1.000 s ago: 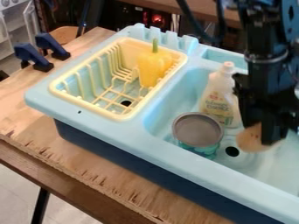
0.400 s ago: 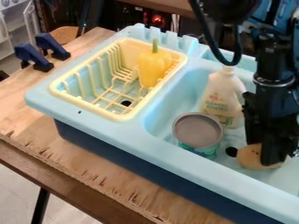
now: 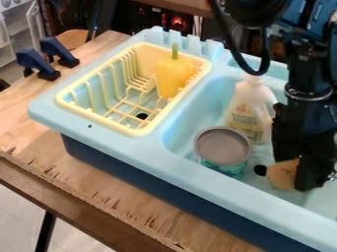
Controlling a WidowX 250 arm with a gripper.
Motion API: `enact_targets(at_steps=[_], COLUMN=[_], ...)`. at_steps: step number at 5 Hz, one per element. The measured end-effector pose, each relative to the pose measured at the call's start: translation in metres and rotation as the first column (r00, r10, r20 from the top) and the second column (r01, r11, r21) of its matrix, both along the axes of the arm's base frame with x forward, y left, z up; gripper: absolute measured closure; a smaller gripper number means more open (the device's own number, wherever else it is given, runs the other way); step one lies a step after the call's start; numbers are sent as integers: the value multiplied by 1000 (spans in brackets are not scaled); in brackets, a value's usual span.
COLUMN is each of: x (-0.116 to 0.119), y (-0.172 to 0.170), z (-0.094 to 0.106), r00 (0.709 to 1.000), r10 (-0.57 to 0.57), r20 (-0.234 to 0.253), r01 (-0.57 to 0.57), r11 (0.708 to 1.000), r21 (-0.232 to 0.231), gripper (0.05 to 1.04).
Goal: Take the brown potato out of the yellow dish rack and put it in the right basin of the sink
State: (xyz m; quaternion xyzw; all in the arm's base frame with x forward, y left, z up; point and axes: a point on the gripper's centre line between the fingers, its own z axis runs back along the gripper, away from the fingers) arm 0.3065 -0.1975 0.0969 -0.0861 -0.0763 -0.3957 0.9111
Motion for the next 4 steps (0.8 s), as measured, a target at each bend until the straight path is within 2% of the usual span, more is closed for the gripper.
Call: enact_targets(at_steps=[1, 2, 3, 4], x=[-12, -30, -46, -56], y=[11, 25, 43, 61], z=[40, 90, 111, 112], r00=[997, 987, 958, 897], r10=[11, 69, 245, 420], r20=[77, 148, 151, 140], r01=[-5, -49, -235, -430], r11=[997, 990, 969, 902], r21=[-82, -135, -79, 49], gripper=[72, 75, 77, 78])
